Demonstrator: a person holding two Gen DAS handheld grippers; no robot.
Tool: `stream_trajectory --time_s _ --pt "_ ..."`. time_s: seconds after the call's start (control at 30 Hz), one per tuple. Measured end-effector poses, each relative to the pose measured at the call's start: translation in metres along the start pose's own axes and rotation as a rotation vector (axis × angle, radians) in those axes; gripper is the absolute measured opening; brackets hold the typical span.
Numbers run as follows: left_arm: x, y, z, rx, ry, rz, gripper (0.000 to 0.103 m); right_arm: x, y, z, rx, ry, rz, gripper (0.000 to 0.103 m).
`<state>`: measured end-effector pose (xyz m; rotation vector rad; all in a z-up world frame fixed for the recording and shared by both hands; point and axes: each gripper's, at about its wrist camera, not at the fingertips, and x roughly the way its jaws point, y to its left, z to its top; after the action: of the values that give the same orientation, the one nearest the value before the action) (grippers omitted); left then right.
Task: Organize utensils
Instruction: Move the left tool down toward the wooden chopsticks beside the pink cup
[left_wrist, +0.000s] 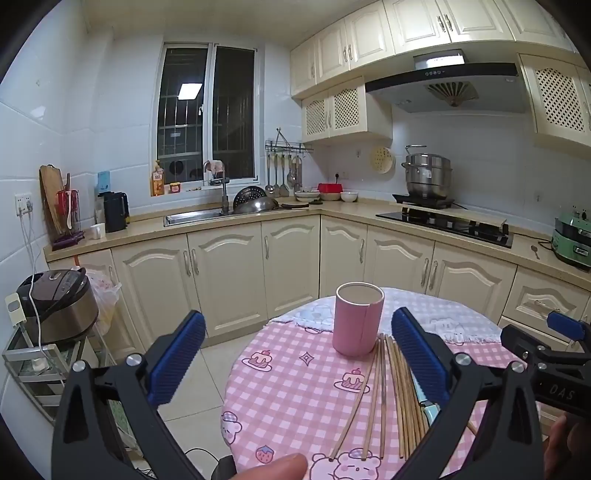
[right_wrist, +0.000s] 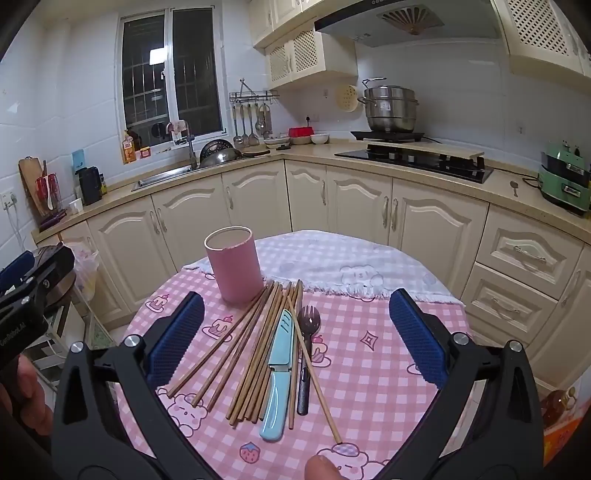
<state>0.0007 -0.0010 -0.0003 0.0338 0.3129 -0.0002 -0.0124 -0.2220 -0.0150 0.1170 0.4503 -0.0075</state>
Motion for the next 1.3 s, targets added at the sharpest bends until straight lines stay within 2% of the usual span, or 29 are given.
stream_trajectory --time_s 0.17,0.27,0.37,0.47,0.7,1.07,1.3 --pt "0.001 -0.002 0.001 0.0 -0.011 0.0 0.099 0.002 0.001 0.0 -0.013 -0.005 0.003 0.098" --pt "0.004 -0.004 0.004 0.014 -0.018 0.0 0.099 0.007 0.003 0.021 -0.022 0.0 0.014 0.098" --pt "0.019 -0.001 0.01 0.035 -0.029 0.011 0.099 0.017 -0.004 0.04 -0.044 -0.006 0.003 0.098" --pt "0.037 0.0 0.012 0.039 -0.012 0.003 0.099 0.031 -0.017 0.038 -0.031 0.005 -0.007 0.098" --pt "0.08 -0.011 0.01 0.034 0.105 -0.038 0.099 0.059 -0.026 0.038 -0.028 0.124 -0.012 0.098" --pt "0.109 -0.019 0.02 0.056 0.198 -0.041 0.099 0.084 -0.035 0.054 0.001 0.207 0.047 0.098" --pt "0.144 -0.021 -0.004 0.097 0.331 -0.037 0.099 0.113 -0.042 0.036 -0.007 0.329 0.066 0.098"
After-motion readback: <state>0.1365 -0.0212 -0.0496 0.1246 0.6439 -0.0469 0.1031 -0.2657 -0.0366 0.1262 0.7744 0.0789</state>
